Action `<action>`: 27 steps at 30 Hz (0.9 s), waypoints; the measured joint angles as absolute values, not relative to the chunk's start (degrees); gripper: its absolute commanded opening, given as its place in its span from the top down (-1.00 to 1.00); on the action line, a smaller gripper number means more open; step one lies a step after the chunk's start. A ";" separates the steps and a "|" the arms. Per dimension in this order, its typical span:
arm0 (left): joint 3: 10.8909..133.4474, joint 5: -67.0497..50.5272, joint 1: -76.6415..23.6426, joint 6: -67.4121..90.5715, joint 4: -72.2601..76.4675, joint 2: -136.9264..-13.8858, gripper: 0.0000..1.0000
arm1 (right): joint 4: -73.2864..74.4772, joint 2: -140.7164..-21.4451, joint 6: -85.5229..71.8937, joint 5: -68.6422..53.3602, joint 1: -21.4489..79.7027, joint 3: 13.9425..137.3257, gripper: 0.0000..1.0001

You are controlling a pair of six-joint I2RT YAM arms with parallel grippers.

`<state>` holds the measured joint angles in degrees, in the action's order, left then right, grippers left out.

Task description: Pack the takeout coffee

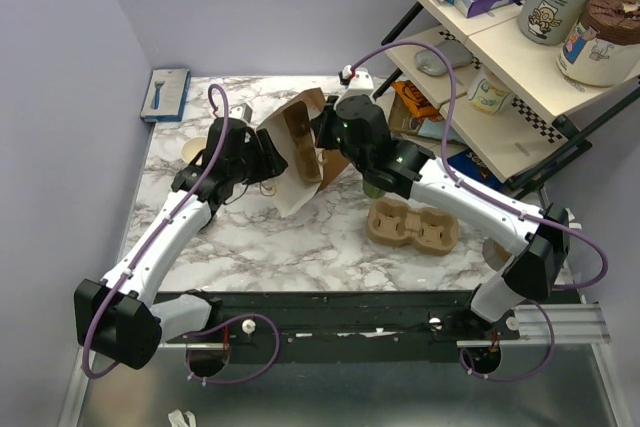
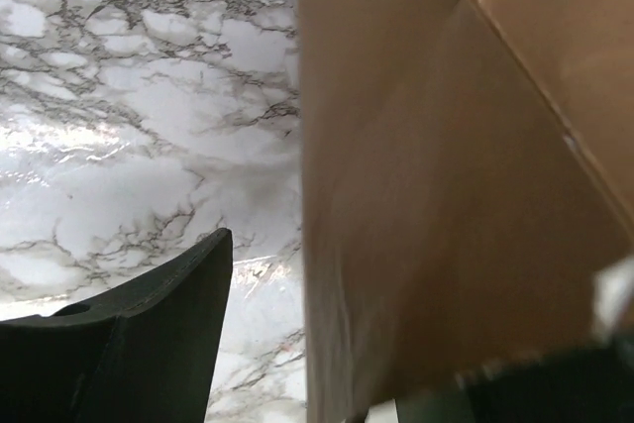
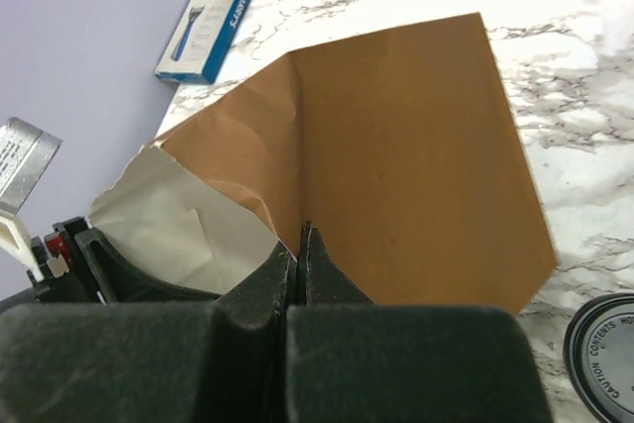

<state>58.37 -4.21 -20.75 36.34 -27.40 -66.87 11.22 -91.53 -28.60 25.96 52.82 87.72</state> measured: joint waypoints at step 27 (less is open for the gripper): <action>64.95 7.38 -21.12 41.85 -34.33 -65.41 1.00 | 8.19 -78.94 -19.38 2.79 48.97 84.86 -0.56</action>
